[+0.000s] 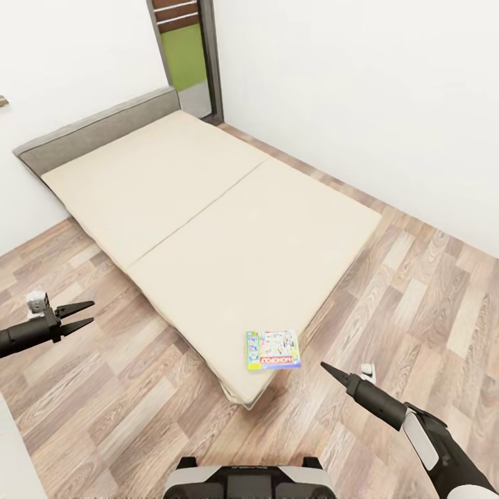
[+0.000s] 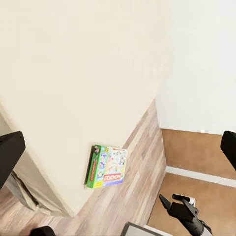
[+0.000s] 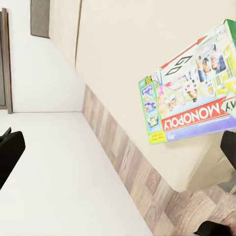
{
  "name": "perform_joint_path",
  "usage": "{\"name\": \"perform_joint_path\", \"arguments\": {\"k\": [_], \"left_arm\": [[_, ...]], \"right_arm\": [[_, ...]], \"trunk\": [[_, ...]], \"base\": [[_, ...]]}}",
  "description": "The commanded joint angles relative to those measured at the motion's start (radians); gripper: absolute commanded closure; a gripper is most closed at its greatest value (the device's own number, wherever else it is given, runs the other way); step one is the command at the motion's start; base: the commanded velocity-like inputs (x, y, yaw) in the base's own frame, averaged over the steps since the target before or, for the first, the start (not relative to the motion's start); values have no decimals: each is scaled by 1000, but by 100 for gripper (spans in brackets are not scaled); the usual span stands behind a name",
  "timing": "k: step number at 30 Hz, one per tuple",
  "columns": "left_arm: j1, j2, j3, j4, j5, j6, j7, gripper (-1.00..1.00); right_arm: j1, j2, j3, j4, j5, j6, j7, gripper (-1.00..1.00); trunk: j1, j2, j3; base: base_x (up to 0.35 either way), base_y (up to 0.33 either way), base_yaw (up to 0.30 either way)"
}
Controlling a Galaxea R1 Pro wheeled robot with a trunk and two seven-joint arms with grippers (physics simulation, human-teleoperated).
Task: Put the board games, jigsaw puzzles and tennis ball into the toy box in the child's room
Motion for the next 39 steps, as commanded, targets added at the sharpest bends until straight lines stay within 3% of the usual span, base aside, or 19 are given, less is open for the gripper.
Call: {"name": "perform_joint_path", "arguments": {"k": [1, 7, 18, 25, 28, 31, 39], "left_arm": [[-1, 0, 0, 0, 2, 9, -2, -100], [-1, 6, 3, 1, 3, 8, -2, -100], [-1, 73, 3, 4, 0, 0, 26, -100], [-1, 90, 5, 5, -34, -15, 168, -100], [-1, 93, 7, 5, -42, -29, 268, -100], [-1, 95, 9, 5, -44, -39, 329, -100], [-1, 96, 10, 4, -46, -62, 427, -100]], "right_arm": [[0, 0, 0, 0, -6, 9, 2, -100], [0, 0, 0, 0, -6, 8, 2, -100], [0, 1, 1, -3, -6, 12, 0, -100], [-12, 18, 2, -44, -7, 18, -4, -100], [-37, 25, 5, -57, -6, 18, -4, -100], [-49, 28, 7, -62, -5, 18, -4, -100], [-71, 47, 8, -82, -6, 19, -2, -100]], "trunk": [[0, -1, -3], [0, -1, -12], [0, -1, -31], [0, -1, -42], [0, -1, -47], [0, -1, -52], [0, -1, -65]], "base": [[0, 0, 0], [0, 0, 0], [0, 0, 0], [0, 0, 0], [0, 0, 0], [0, 0, 0], [0, 0, 0]]}}
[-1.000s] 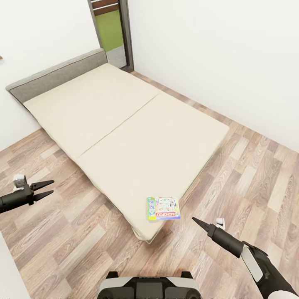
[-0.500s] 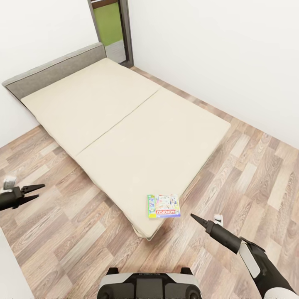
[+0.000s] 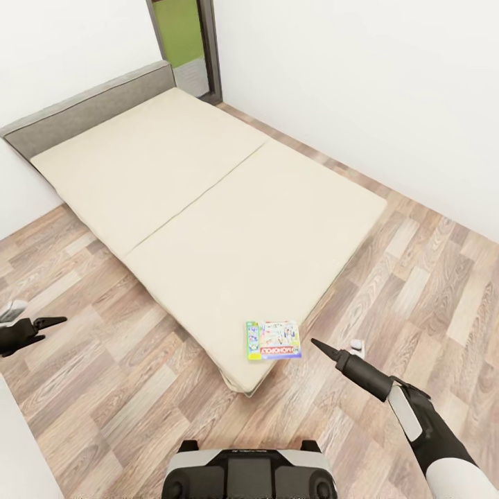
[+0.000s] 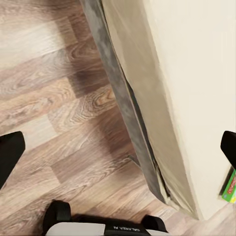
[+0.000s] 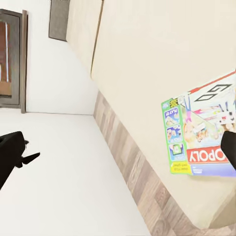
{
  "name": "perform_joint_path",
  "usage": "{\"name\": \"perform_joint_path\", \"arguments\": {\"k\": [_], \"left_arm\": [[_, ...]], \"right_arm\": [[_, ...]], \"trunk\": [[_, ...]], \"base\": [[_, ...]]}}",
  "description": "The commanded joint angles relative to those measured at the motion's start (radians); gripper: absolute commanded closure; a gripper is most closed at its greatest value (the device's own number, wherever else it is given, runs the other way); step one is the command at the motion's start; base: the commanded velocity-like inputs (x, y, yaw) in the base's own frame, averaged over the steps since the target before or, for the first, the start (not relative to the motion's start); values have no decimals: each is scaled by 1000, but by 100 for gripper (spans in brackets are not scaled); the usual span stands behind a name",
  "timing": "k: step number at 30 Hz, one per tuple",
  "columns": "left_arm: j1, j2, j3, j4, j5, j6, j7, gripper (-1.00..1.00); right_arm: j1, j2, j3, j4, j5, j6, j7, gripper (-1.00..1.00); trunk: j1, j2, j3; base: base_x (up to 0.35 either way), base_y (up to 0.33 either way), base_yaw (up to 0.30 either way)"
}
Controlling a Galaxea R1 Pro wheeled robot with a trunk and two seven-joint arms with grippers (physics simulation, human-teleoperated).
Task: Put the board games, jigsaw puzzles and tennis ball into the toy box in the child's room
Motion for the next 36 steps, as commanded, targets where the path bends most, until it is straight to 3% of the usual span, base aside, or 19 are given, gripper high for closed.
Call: {"name": "perform_joint_path", "arguments": {"k": [1, 12, 36], "left_arm": [[-1, 1, 2, 0, 0, 4, 2, -100], [0, 25, -3, 0, -3, -39, 21, -100], [-1, 6, -5, 0, -5, -46, 21, -100]], "right_arm": [[-1, 2, -1, -1, -6, 8, 1, -100], [-19, 19, 1, -4, -6, 10, -1, -100], [-16, 9, -14, -4, -6, 10, 3, -100]], "trunk": [[0, -1, -3], [0, -1, -21], [0, -1, -60]], "base": [[0, 0, 0], [0, 0, 0], [0, 0, 0]]}}
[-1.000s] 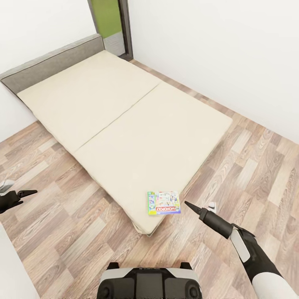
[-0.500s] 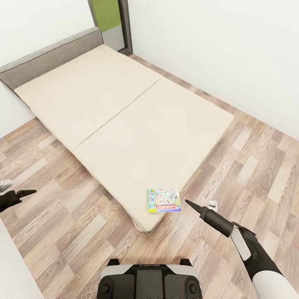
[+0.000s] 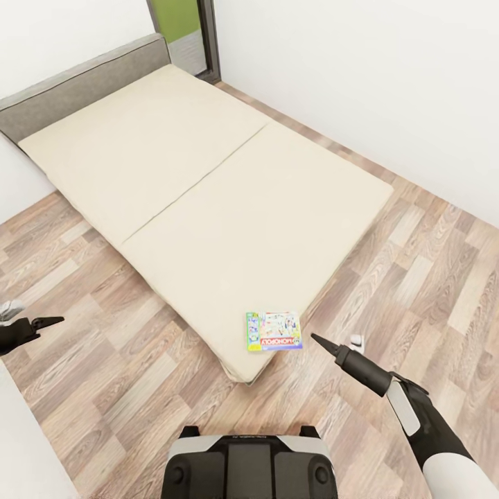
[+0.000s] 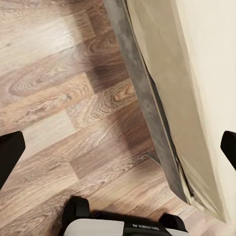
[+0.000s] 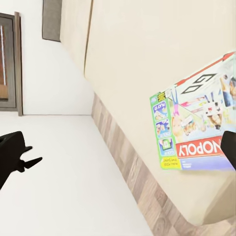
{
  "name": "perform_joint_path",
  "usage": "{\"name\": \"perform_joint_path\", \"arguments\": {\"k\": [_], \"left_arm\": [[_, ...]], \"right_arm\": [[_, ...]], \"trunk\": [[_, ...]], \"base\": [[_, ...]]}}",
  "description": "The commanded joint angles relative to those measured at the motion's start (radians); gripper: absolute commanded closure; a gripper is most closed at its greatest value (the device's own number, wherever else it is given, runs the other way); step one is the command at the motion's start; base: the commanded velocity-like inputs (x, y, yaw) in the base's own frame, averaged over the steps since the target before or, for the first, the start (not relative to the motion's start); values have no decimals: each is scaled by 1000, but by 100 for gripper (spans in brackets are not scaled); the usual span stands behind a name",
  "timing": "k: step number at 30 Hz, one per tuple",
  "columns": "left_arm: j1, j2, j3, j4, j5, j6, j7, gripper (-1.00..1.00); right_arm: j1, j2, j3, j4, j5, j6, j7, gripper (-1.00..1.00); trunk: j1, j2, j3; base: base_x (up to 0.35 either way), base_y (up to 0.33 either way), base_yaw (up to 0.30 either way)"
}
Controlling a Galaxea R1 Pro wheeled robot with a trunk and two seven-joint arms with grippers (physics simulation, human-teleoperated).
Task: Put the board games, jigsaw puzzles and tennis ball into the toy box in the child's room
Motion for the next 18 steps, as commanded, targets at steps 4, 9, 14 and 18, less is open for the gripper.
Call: {"name": "perform_joint_path", "arguments": {"k": [4, 9, 14, 18], "left_arm": [[0, -2, 2, 0, 1, 5, -2, -100], [0, -3, 2, 0, 1, 6, -2, -100], [0, -3, 4, 0, 2, 5, -2, -100], [0, -2, 5, 0, 2, 5, -3, -100]], "right_arm": [[2, 0, -6, 0, -6, 6, 5, -100], [4, 2, -13, 0, -6, 3, 6, -100], [5, 7, -12, 0, -1, 2, 2, -100], [5, 12, -8, 0, 6, 0, -1, -100]], "trunk": [[0, -1, -6], [0, -1, -8], [0, -1, -8], [0, -1, -9]], "base": [[0, 0, 0], [0, 0, 0], [0, 0, 0], [0, 0, 0]]}}
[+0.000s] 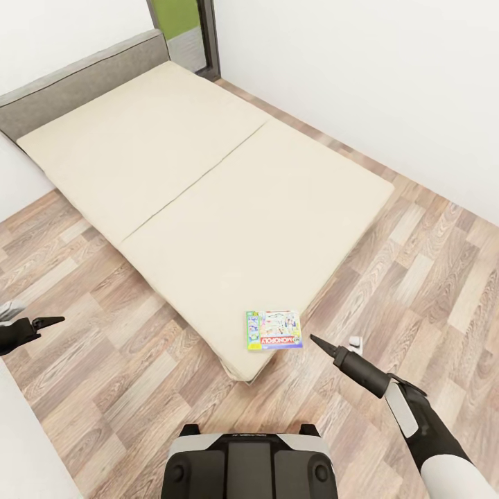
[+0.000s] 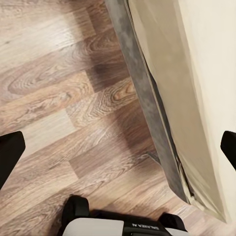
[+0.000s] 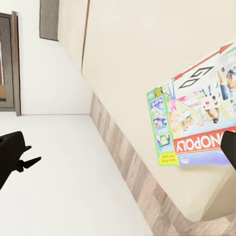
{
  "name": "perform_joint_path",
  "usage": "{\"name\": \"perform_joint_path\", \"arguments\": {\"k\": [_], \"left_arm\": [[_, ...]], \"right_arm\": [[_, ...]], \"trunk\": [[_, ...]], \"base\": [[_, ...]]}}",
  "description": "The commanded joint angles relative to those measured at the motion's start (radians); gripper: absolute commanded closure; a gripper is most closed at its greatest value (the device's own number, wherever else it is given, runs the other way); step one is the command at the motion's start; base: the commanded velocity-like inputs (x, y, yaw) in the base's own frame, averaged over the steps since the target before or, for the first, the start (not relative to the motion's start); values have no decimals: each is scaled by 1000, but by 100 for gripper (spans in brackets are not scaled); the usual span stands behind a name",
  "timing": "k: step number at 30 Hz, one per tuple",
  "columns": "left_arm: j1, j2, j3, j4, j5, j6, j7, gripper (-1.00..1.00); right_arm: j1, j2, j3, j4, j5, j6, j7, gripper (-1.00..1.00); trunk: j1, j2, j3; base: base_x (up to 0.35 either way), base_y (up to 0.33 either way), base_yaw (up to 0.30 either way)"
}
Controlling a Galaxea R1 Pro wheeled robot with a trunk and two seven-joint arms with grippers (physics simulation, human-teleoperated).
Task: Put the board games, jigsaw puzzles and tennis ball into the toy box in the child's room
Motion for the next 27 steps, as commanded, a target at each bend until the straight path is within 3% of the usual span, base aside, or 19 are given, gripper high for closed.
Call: {"name": "perform_joint_path", "arguments": {"k": [1, 16, 27], "left_arm": [[-1, 0, 2, 0, 1, 5, -2, -100], [-1, 8, 2, 0, 1, 3, -7, -100], [-1, 14, 3, 0, 1, 3, -12, -100]], "right_arm": [[0, 1, 0, 0, -5, 8, 2, -100], [-1, 1, 1, -1, -8, 11, 6, -100], [-4, -18, -7, -1, -17, 51, 10, -100]], "trunk": [[0, -1, -1], [0, -1, -1], [0, -1, -1]], "base": [[0, 0, 0], [0, 0, 0], [0, 0, 0]]}}
